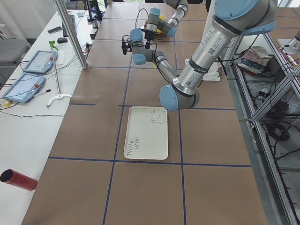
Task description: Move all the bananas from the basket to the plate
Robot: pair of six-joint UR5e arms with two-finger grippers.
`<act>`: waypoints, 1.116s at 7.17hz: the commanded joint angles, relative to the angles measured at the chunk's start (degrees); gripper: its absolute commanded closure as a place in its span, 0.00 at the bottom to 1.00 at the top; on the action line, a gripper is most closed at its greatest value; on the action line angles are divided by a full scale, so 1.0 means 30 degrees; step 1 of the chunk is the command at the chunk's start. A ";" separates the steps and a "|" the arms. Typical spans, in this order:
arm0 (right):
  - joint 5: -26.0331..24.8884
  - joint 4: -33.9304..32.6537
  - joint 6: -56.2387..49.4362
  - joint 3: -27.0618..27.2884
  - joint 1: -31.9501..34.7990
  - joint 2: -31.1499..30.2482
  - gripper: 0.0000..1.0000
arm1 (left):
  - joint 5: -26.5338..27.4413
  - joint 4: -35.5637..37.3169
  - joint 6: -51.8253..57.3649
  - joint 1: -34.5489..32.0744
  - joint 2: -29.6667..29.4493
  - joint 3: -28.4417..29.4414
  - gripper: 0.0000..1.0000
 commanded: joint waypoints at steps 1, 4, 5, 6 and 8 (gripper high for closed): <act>-0.0004 0.0000 0.0000 0.0000 -0.0008 0.0029 0.97 | 0.0000 0.0000 0.0003 0.0156 -0.0009 0.0058 0.35; -0.0004 0.0000 0.0000 0.0000 -0.0008 0.0029 0.97 | 0.0000 0.0000 0.0003 0.0245 0.0108 0.0087 0.38; -0.0004 0.0000 0.0000 0.0000 -0.0008 0.0029 0.97 | 0.0000 0.0000 0.0003 0.0246 0.0108 0.0059 0.39; -0.0004 0.0029 -0.0029 0.0000 -0.0008 0.0000 0.96 | 0.0000 0.0000 0.0003 0.0246 0.0108 0.0058 0.61; -0.0209 0.0000 -0.0029 0.0000 -0.0037 0.0000 0.95 | 0.0000 0.0000 0.0003 0.0246 0.0108 0.0058 0.98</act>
